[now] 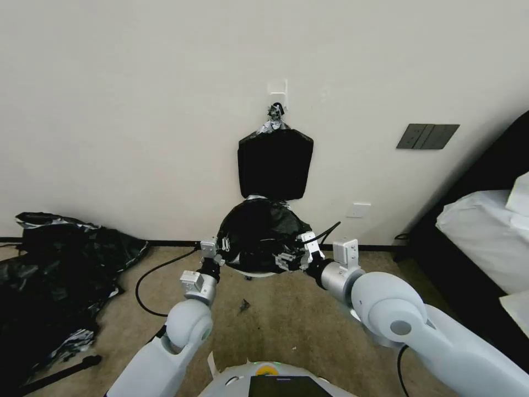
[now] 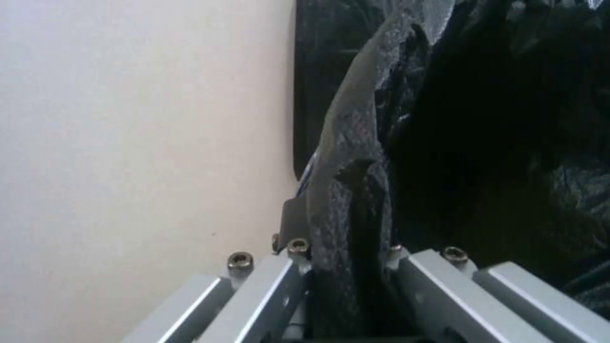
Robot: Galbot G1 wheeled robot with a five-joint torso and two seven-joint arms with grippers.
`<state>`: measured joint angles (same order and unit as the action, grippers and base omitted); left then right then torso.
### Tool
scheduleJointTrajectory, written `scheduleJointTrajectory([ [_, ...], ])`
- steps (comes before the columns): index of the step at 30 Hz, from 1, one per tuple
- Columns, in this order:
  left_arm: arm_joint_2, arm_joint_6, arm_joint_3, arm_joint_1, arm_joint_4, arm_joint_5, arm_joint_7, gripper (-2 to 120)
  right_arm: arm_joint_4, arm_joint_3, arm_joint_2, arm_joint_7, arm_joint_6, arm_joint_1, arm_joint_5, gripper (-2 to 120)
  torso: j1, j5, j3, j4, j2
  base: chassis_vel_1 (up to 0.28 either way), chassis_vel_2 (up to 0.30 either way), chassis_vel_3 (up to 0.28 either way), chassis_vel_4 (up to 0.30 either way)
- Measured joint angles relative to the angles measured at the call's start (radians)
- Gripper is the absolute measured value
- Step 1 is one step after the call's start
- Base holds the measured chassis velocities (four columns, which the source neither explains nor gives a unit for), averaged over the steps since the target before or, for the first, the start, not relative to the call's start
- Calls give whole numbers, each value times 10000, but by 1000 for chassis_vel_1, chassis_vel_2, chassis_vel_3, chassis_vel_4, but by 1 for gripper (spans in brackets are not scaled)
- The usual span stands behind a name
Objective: Place a trash bag onto the trash bin.
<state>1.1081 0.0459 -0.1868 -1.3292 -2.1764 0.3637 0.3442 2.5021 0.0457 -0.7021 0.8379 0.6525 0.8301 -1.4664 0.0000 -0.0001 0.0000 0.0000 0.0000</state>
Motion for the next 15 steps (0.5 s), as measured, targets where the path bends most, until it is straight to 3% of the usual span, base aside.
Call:
scheduleJointTrajectory([
  [5, -141, -22, -21, 13, -64, -7, -52, 1, -6, 6, 72, -39, -19, -71, 140, 33, 0, 1, 0, 0, 0, 0, 0, 0, 0],
  [9, -191, -23, -33, 49, -67, 17, -53, 1, -8, 28, 84, -55, -25, -51, 151, 23, 0, 1, 0, 1, 0, 0, 0, 0, 0],
  [12, -195, -22, -30, 133, -67, 59, -53, 1, -88, 146, 95, -75, -44, -4, 243, 7, 0, 1, 0, 0, 0, 0, 0, 0, 0],
  [15, -198, -21, -13, 181, -49, 81, -52, 1, -143, 179, 98, -89, -74, -1, 298, 0, 0, 1, 0, 1, 0, 0, 0, 0, 0],
])
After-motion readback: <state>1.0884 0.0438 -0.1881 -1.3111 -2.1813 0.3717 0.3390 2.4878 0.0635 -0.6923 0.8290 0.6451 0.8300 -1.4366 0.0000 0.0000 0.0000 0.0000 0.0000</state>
